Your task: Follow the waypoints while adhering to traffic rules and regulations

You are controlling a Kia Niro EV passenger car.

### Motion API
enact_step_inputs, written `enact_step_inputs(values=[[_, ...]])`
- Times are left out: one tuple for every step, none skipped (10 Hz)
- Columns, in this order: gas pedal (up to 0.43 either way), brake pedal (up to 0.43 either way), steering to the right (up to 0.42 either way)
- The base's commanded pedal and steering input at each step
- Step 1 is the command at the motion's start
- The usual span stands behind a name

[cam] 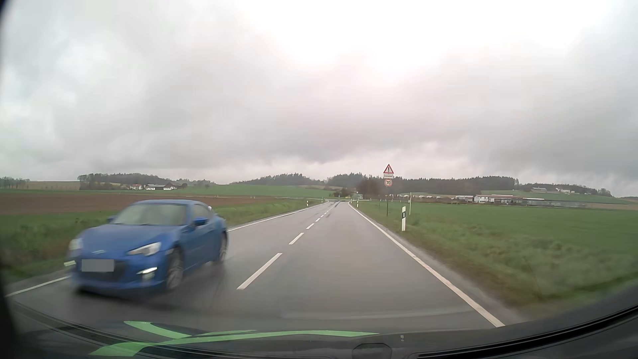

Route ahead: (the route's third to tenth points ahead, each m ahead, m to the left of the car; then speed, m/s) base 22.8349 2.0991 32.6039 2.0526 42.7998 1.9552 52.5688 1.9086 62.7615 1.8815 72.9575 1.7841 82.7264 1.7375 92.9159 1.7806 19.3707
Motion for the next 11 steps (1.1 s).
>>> enact_step_inputs(values=[[0.020, 0.000, 0.003], [0.020, 0.000, 0.003], [0.028, 0.000, 0.003], [0.028, 0.000, 0.003], [0.039, 0.000, 0.003], [0.039, 0.000, 0.003], [0.039, 0.000, 0.002], [0.047, 0.000, 0.001], [0.059, 0.000, 0.000], [0.059, 0.000, 0.000], [0.059, 0.000, 0.000]])
